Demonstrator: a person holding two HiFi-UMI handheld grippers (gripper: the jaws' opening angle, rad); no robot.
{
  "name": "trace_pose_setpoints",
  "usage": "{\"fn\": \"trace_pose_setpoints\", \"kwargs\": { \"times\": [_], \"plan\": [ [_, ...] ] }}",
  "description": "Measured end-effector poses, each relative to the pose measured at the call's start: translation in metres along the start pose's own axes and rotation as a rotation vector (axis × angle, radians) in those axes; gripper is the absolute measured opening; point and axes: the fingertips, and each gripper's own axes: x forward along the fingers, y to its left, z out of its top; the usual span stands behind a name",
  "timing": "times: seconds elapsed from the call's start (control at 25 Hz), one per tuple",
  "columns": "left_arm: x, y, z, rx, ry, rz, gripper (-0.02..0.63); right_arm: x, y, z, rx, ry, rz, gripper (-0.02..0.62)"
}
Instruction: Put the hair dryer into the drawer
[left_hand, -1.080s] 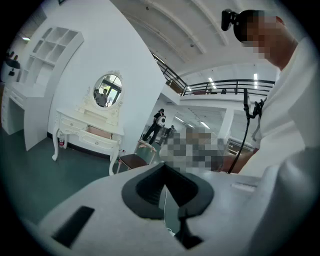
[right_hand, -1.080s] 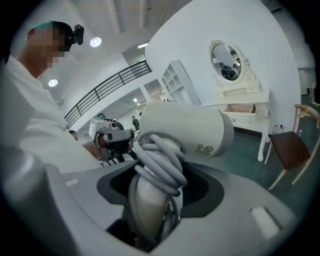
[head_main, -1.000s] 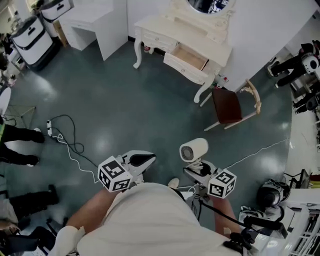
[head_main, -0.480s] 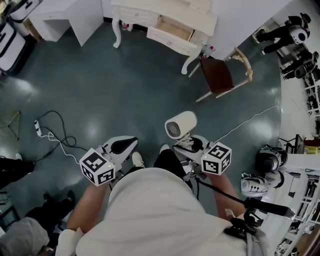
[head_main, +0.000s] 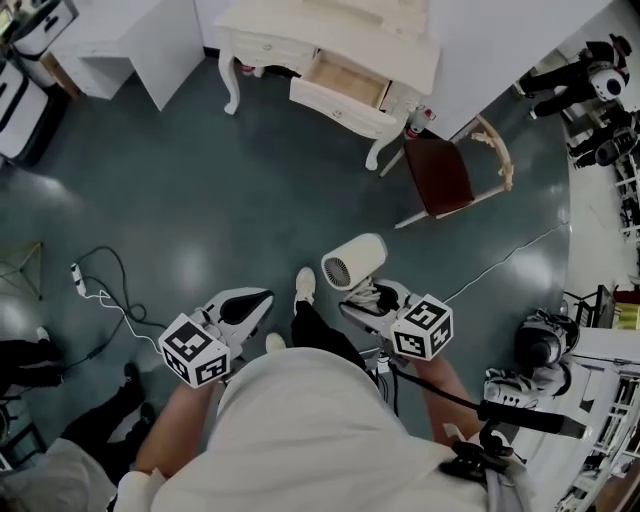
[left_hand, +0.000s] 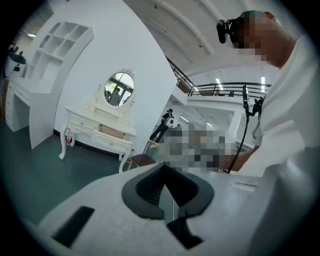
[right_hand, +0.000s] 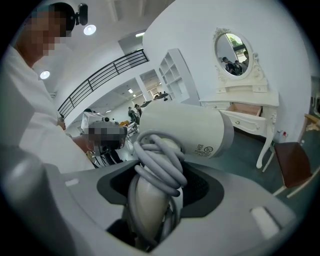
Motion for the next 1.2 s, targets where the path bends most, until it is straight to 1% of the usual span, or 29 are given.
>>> {"fn": "trace_pose_setpoints", "kwargs": {
  "times": [0.2,0.36,0.52,0.64,0.76,0.92,1.04,1.2],
  "plan": [
    [0.051,0.054,0.066,0.051,0.032,0.04,-0.002,0.021,-0.074,0.068,-0.058,-0.016,0.024,0.244],
    [0.093,0.082,0.11,0.075,0.034,0.049,-0.002,0.029,-0.125,0.107,-0.087,-0.013,0.029,0.244],
    [0.129,0.109,0.134,0.063,0.037,0.031,-0.002,0.041,-0.173,0.134,-0.093,-0.005,0.021,0.244],
    [0.142,0.13,0.149,0.057,0.05,0.016,-0.002,0.051,-0.199,0.151,-0.073,0.001,0.013,0.244],
    [0.151,0.165,0.164,0.043,0.065,0.008,-0.002,0.067,-0.225,0.175,-0.064,0.007,-0.003,0.244],
    [0.167,0.219,0.193,0.054,0.077,-0.034,-0.002,0.092,-0.261,0.211,-0.052,0.009,-0.045,0.244],
    [0.175,0.26,0.228,0.075,0.087,-0.087,-0.002,0.114,-0.283,0.246,-0.031,0.005,-0.088,0.244],
    [0.181,0.316,0.28,0.131,0.106,-0.155,-0.002,0.147,-0.313,0.295,-0.015,0.003,-0.142,0.244]
  ]
}}
